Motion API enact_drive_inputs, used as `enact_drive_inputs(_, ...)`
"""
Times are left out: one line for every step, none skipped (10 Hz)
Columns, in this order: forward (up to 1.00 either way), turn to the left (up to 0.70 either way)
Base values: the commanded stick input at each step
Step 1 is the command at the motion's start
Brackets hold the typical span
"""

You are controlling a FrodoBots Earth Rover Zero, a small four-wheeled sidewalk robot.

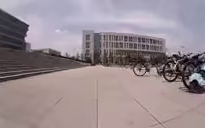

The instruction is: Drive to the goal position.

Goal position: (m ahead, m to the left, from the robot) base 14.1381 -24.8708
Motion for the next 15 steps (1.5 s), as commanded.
enact_drive_inputs(0.00, 0.00)
enact_drive_inputs(0.00, 0.00)
enact_drive_inputs(0.00, 0.00)
enact_drive_inputs(0.00, 0.00)
enact_drive_inputs(0.00, 0.00)
enact_drive_inputs(0.00, 0.00)
enact_drive_inputs(0.00, 0.00)
enact_drive_inputs(0.12, 0.00)
enact_drive_inputs(0.34, 0.00)
enact_drive_inputs(0.70, 0.00)
enact_drive_inputs(1.00, 0.00)
enact_drive_inputs(1.00, 0.00)
enact_drive_inputs(1.00, 0.00)
enact_drive_inputs(1.00, 0.00)
enact_drive_inputs(1.00, 0.00)
